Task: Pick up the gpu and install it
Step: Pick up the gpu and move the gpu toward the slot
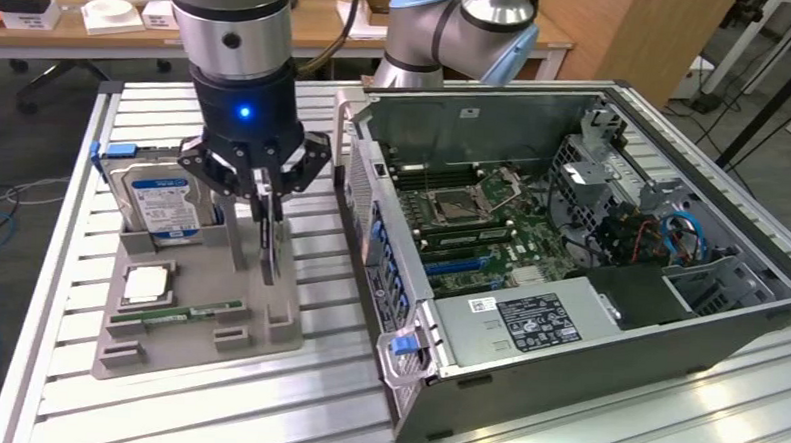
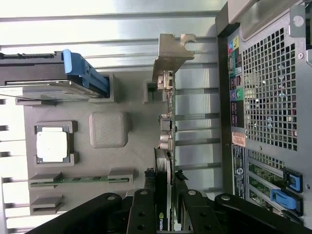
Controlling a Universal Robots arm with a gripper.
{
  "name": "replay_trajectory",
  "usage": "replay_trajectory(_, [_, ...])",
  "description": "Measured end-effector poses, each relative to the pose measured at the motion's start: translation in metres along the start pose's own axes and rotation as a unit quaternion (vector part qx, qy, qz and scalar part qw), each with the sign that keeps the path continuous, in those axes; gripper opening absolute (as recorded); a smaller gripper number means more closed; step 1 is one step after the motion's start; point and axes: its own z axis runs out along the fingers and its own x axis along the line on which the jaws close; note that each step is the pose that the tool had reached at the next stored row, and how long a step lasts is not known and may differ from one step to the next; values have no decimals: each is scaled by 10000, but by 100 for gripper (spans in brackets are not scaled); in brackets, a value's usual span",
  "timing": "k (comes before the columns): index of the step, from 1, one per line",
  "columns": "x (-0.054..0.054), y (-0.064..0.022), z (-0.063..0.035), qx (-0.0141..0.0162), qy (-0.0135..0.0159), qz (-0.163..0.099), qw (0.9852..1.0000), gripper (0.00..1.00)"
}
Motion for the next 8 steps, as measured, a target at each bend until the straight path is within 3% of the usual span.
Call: replay_trajectory(8, [-2,2,-47,0,-1,0,10000,26])
